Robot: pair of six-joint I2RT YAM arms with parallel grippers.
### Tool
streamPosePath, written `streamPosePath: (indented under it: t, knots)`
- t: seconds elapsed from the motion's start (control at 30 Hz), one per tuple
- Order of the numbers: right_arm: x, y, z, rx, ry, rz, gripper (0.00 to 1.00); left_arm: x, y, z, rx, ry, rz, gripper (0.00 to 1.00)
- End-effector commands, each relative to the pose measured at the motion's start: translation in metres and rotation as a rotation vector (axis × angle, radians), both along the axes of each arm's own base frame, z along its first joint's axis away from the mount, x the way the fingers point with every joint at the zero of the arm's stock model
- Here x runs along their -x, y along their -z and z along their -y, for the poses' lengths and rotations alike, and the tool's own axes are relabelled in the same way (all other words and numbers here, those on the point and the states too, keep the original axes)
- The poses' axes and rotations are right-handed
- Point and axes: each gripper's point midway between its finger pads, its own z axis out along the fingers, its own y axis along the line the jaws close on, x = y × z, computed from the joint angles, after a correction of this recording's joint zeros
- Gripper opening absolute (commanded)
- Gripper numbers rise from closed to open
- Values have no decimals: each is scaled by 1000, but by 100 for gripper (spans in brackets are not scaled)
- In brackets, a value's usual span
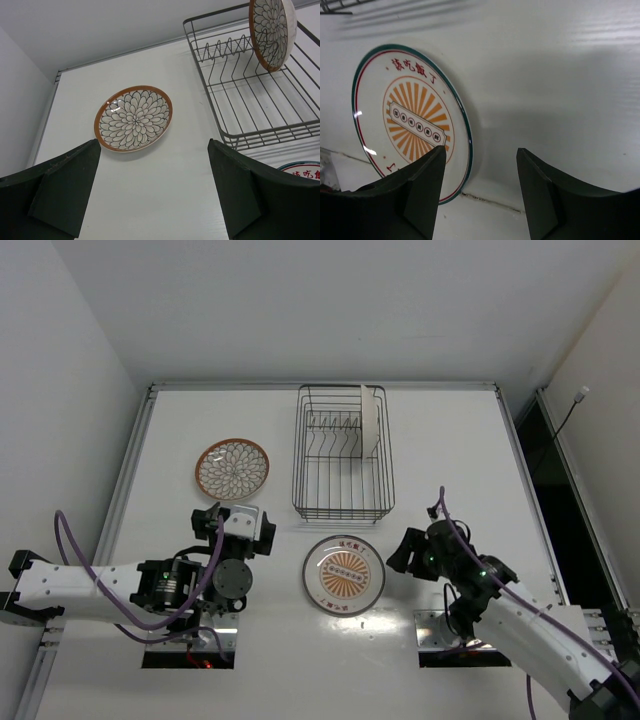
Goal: Load the plates into the dish rack
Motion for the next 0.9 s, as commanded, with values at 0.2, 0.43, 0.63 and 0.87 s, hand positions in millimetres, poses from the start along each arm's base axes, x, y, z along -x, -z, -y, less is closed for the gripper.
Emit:
streamPosePath:
  t: [0.2, 0.43, 0.63, 0.87]
  knots:
    - [8, 15, -34, -237, -6, -63, 54, -2, -18, -13, 67, -74, 25, 87]
    - [17, 33, -45, -300, -30, -105, 54, -2, -18, -12, 76, -74, 25, 87]
    - [20, 41, -44, -291, -34, -130, 38, -2, -17, -12, 76, -75, 25, 87]
    - [21, 45, -41, -269, -31, -137, 36, -2, -15, -6, 67, -66, 21, 90]
